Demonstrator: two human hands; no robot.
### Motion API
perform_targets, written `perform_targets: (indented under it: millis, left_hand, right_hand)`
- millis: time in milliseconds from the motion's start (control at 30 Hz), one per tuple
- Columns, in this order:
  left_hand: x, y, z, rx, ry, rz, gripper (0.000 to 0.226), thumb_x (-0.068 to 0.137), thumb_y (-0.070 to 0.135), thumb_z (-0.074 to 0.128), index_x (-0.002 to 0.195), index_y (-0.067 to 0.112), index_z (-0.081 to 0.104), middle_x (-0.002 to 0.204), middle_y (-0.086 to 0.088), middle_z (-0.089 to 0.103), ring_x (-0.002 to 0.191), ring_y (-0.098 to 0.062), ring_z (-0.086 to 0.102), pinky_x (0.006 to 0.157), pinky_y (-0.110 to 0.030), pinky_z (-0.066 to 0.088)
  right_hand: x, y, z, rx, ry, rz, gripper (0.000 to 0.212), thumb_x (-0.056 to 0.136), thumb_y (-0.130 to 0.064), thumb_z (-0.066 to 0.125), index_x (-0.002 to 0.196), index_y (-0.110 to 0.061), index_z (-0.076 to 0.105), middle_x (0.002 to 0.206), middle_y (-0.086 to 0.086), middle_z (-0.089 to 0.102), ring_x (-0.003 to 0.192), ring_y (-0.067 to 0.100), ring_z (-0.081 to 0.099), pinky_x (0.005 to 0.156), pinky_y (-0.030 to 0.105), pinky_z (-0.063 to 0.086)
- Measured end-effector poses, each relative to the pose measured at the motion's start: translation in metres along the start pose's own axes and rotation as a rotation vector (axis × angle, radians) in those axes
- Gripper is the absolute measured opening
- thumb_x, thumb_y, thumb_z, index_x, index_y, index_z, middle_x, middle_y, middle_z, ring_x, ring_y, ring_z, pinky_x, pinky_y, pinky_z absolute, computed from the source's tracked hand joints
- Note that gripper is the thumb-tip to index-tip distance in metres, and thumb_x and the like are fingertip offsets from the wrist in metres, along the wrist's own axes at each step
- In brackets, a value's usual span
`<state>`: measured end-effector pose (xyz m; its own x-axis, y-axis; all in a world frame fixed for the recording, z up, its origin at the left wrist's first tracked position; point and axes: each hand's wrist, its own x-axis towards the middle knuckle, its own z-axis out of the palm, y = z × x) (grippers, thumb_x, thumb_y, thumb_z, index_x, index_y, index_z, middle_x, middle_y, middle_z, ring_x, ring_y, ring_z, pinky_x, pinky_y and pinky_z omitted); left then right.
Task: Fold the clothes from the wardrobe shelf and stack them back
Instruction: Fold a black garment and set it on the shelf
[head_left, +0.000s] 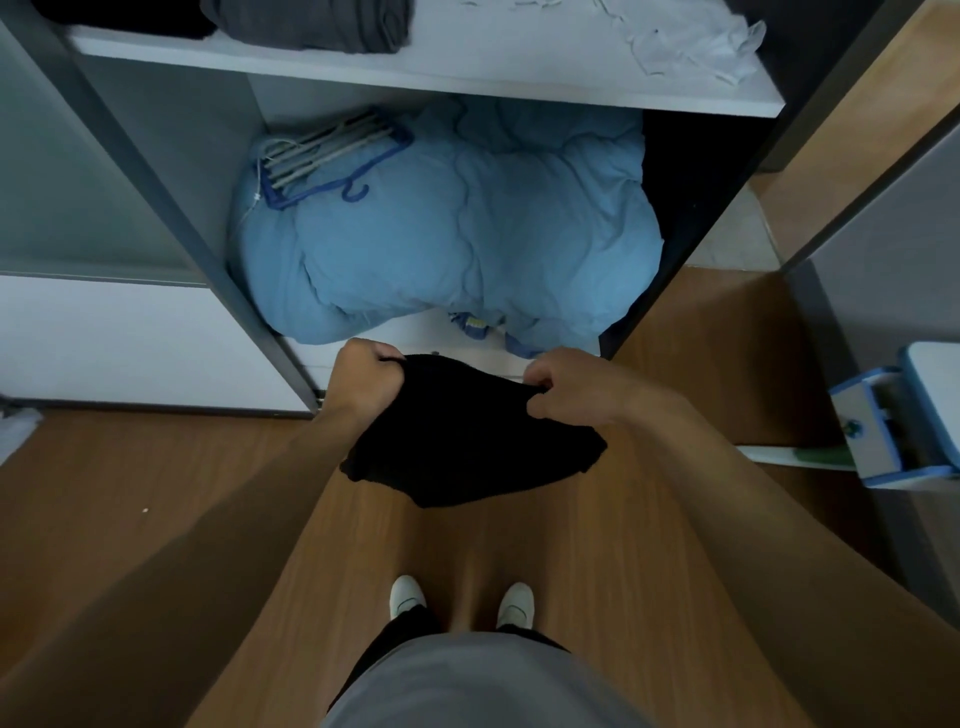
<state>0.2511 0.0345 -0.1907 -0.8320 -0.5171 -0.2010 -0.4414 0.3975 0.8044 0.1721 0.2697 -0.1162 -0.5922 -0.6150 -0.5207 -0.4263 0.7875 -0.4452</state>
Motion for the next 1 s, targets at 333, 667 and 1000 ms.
perform_targets:
  millis: [333,667,1000]
  left_hand:
    - [0.007,0.007,-0.004,0.002,-0.057,0.058,0.021,0.076,-0.001,0.043,0.07,-0.011,0.06,0.061,-0.008,0.047,0.057,-0.018,0.047,0.053,-0.027,0.036]
    - [0.004,0.002,0.009,-0.125,-0.219,0.084,0.03,0.084,-0.009,0.043,0.065,-0.005,0.066,0.047,0.004,0.052,0.042,-0.003,0.046,0.044,-0.016,0.035]
    - [-0.001,-0.008,0.015,-0.172,-0.297,0.148,0.041,0.086,-0.013,0.046,0.058,0.01,0.065,0.048,0.005,0.054,0.045,-0.004,0.047,0.048,-0.017,0.036]
  right_hand:
    - [0.002,-0.019,0.023,0.547,0.269,-0.1,0.023,0.09,-0.008,0.053,0.083,-0.019,0.073,0.074,-0.007,0.068,0.063,-0.002,0.058,0.064,0.018,0.042]
    - [0.002,-0.023,0.003,0.076,0.185,-0.114,0.037,0.096,-0.04,0.06,0.096,-0.006,0.073,0.088,0.008,0.072,0.081,0.018,0.066,0.081,0.04,0.053]
    - [0.001,-0.039,-0.016,0.066,0.011,-0.041,0.02,0.087,-0.021,0.064,0.1,-0.012,0.076,0.096,0.01,0.074,0.083,0.014,0.067,0.079,0.032,0.054]
